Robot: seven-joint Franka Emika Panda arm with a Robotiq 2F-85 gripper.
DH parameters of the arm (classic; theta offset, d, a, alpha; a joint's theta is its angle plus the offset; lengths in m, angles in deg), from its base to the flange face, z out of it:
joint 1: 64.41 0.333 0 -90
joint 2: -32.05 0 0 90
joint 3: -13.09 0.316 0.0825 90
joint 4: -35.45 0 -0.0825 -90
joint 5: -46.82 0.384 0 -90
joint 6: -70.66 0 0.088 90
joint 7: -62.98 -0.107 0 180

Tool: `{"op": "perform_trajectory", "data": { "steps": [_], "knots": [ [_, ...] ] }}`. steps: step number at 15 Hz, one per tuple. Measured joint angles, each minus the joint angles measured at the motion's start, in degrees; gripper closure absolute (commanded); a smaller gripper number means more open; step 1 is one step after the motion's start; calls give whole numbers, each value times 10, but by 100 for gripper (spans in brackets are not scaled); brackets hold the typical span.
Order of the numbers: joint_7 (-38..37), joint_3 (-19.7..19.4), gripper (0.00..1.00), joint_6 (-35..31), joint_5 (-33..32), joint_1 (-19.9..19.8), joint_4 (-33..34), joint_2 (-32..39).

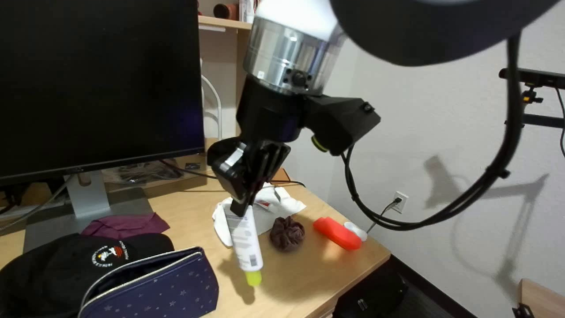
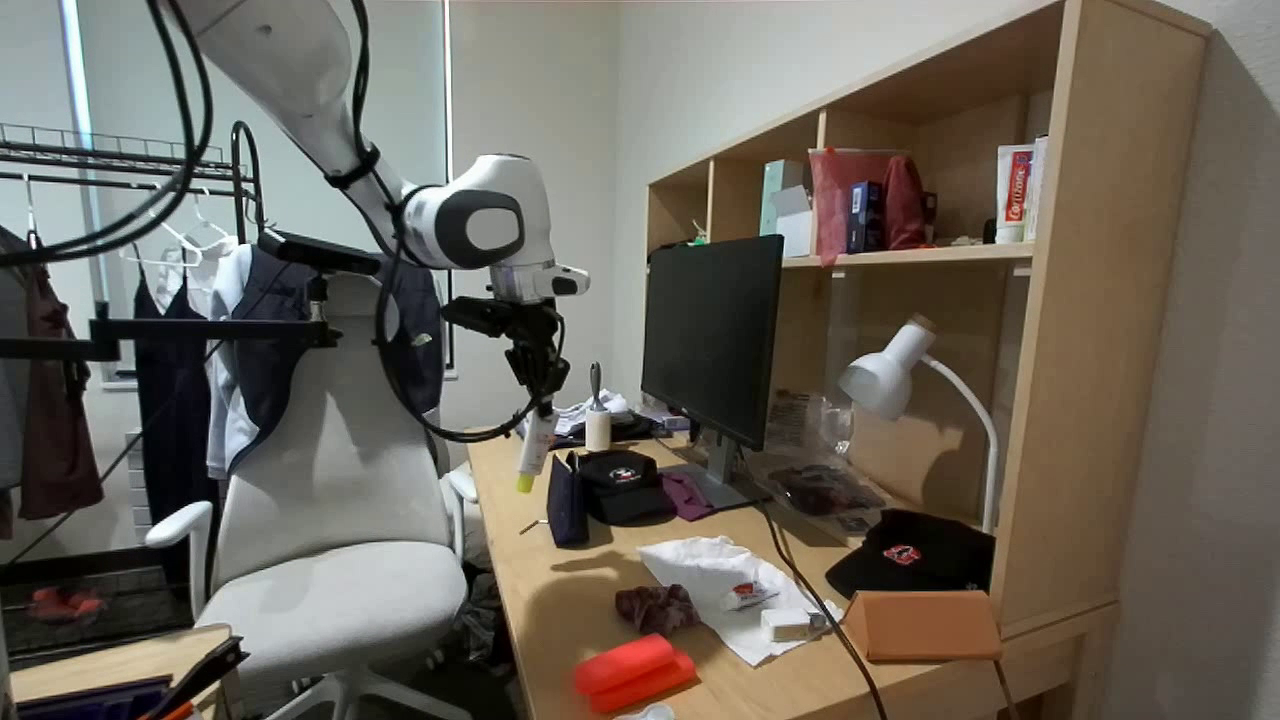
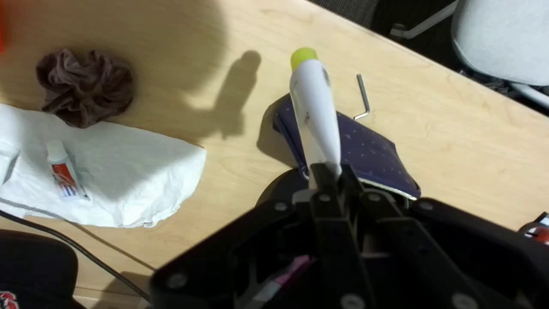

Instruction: Move the white and yellow tube on the left to the right side of the desk

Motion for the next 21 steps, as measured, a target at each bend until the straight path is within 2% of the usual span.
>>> {"op": "perform_trajectory", "data": {
  "steps": [7, 8, 9, 14, 19, 21],
  "knots": [
    [-104, -37, 91, -6, -93, -6, 135, 115],
    [-117, -44, 82, -7, -102, -5, 148, 125],
    [-132, -51, 64, -7, -114, -4, 161, 133],
    [-166, -58, 34, -7, -113, -1, 190, 146],
    [-191, -59, 2, -1, -106, -1, 184, 112],
    [-201, -59, 0, 23, -106, -1, 170, 83]
  ]
}}
